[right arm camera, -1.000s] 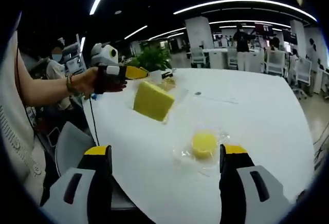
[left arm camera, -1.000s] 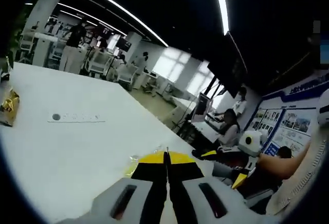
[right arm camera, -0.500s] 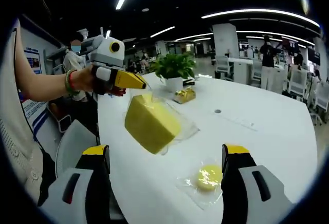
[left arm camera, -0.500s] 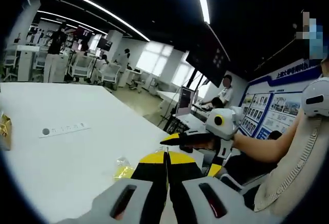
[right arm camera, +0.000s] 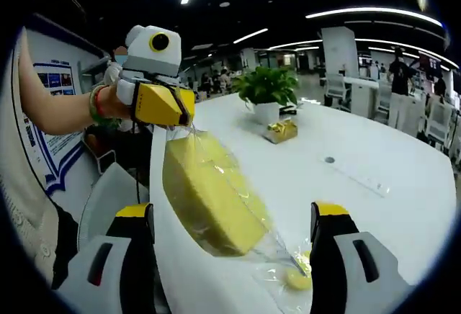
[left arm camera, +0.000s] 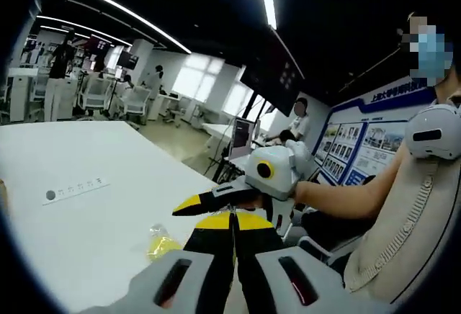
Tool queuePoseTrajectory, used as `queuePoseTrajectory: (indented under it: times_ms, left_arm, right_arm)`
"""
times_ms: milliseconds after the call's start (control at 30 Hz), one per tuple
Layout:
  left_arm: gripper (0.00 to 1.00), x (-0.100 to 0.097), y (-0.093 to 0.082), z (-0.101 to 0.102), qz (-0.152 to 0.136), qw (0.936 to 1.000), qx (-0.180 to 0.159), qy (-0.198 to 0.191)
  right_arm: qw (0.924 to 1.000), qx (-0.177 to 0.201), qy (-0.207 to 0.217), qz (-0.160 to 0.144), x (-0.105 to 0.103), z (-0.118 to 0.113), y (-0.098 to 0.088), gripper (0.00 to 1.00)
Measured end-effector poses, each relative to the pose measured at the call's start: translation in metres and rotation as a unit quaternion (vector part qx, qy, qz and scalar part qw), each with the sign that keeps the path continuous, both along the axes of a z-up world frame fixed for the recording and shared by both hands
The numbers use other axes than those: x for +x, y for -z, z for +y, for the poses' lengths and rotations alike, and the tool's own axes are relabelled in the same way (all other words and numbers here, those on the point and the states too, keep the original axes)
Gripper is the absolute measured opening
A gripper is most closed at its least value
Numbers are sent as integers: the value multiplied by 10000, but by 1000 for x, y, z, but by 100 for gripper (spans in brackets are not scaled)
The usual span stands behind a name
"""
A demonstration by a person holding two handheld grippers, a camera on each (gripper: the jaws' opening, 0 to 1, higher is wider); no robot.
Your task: Compare the silicone blocks by pressing each to a similar depth, holding the contact briefly, and releasing to observe deformation and rebound differences across the visible hardness samples.
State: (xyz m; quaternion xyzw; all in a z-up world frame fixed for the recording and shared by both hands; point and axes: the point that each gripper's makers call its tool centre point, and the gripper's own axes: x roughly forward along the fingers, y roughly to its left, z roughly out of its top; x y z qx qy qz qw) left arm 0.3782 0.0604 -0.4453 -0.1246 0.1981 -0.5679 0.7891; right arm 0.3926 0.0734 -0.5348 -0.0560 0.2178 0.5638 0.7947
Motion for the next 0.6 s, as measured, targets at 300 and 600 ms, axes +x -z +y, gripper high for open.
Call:
queuePoseTrajectory:
  times_ms: [300, 600]
  left_arm:
    - [0, -10, 1, -10, -27, 9990, 98, 439]
    - [0, -7, 4, -10, -46, 9987, 147, 496]
  right_arm:
    - [9989, -94, -457, 96, -6, 10, 5, 69]
    - [9970, -102, -767, -73, -12, 13, 5, 43]
